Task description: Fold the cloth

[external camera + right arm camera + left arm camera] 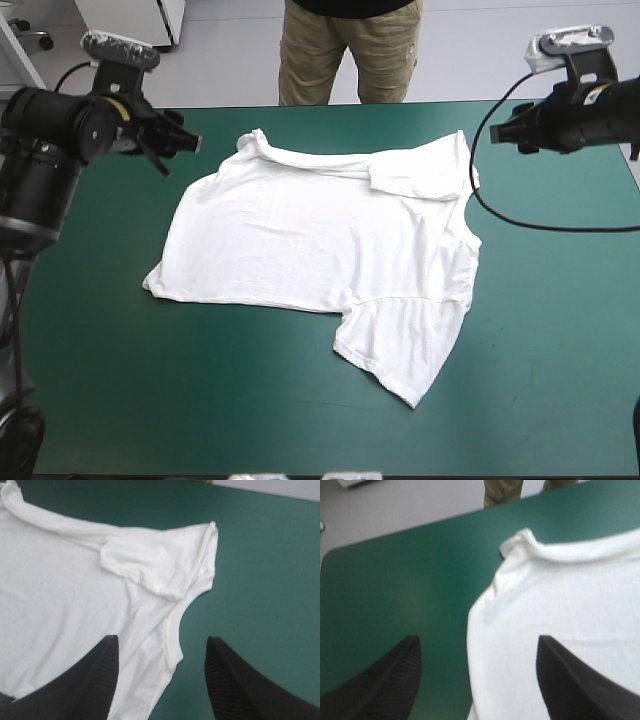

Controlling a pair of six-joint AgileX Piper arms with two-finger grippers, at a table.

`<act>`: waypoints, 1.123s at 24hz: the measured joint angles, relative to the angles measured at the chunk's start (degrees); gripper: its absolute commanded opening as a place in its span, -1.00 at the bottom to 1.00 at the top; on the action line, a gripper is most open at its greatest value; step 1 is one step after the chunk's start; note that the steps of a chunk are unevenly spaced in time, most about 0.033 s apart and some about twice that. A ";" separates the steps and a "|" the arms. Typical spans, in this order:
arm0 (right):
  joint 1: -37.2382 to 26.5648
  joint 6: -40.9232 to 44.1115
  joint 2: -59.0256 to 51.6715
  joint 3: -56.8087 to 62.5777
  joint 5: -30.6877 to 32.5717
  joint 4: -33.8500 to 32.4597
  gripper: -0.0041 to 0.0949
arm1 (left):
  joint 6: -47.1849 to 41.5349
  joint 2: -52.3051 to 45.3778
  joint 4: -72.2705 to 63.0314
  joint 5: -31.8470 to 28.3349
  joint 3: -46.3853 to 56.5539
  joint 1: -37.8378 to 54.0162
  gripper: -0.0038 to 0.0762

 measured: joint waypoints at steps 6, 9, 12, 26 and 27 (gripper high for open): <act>3.57 1.33 -7.74 25.49 -3.94 -0.31 0.07 | -1.60 -14.55 -3.24 -1.67 27.19 0.00 0.28; 6.67 2.16 -7.18 37.50 -12.39 -1.96 0.08 | -3.03 -18.74 -3.36 -3.53 34.86 0.00 0.28; 7.54 3.16 -3.42 44.49 -18.36 -3.29 0.08 | -4.05 -20.67 -3.36 -4.08 38.41 0.00 0.28; 10.77 3.54 10.38 44.92 -22.08 -2.93 -0.56 | -4.10 -20.86 -3.43 -4.75 38.72 0.00 0.28; 11.61 3.54 10.45 44.79 -22.08 -3.35 -0.74 | -4.10 -20.86 -3.43 -4.75 38.72 0.00 0.28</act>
